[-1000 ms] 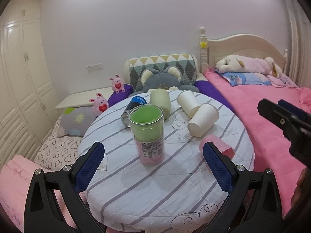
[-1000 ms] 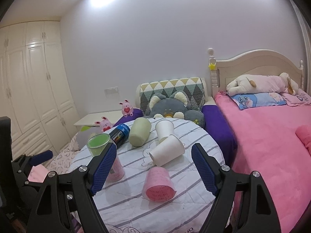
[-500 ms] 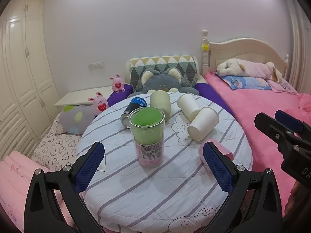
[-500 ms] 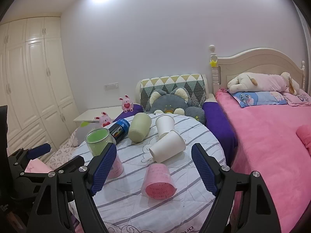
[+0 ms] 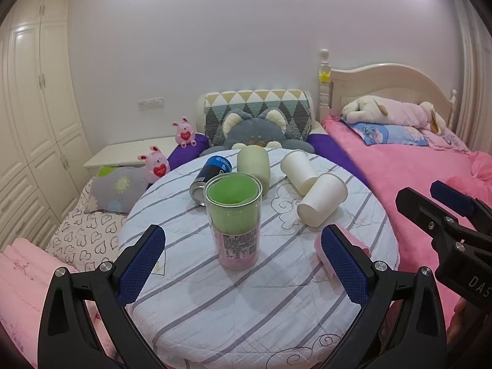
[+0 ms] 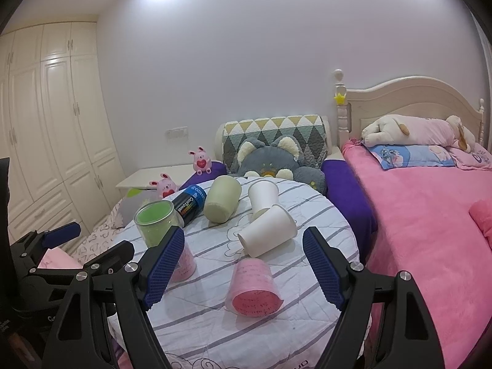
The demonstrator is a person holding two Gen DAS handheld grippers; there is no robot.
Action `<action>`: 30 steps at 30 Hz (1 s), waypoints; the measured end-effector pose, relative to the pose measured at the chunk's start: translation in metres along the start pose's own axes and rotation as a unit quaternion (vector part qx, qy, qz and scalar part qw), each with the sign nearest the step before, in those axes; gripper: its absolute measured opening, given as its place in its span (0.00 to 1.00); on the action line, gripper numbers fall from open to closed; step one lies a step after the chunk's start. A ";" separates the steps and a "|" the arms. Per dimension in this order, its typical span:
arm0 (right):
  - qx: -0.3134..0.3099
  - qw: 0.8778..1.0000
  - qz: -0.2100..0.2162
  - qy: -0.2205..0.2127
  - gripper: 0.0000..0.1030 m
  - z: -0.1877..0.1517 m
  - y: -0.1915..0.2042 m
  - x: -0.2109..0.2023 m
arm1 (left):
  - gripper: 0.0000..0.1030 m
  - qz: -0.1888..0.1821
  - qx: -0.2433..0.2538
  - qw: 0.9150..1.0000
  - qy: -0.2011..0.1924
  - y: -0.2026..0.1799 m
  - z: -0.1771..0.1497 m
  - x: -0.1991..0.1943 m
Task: Flip cup upright
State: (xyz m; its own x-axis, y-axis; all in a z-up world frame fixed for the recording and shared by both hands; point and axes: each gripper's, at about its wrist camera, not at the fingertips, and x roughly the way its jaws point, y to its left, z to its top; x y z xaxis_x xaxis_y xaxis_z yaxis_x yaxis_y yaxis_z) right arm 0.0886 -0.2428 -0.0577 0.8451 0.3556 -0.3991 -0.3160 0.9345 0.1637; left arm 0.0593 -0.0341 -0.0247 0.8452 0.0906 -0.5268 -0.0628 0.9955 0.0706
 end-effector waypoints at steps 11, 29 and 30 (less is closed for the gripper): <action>-0.006 1.000 -0.002 0.007 0.78 0.004 0.003 0.010 | 1.00 0.000 -0.001 1.000 0.005 0.004 0.005 0.010; -0.016 1.000 -0.007 0.025 0.78 0.014 0.008 0.038 | 1.00 -0.002 -0.014 1.000 0.019 0.014 0.010 0.041; -0.016 1.000 -0.007 0.026 0.78 0.015 0.009 0.039 | 1.00 -0.002 -0.014 1.000 0.021 0.014 0.010 0.042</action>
State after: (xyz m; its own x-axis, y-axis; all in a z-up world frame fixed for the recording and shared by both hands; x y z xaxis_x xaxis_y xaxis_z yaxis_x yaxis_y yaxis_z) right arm 0.1253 -0.2208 -0.0587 0.8265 0.3416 -0.4475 -0.3182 0.9392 0.1293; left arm 0.0989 -0.0162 -0.0376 0.8225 0.0867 -0.5622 -0.0749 0.9962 0.0440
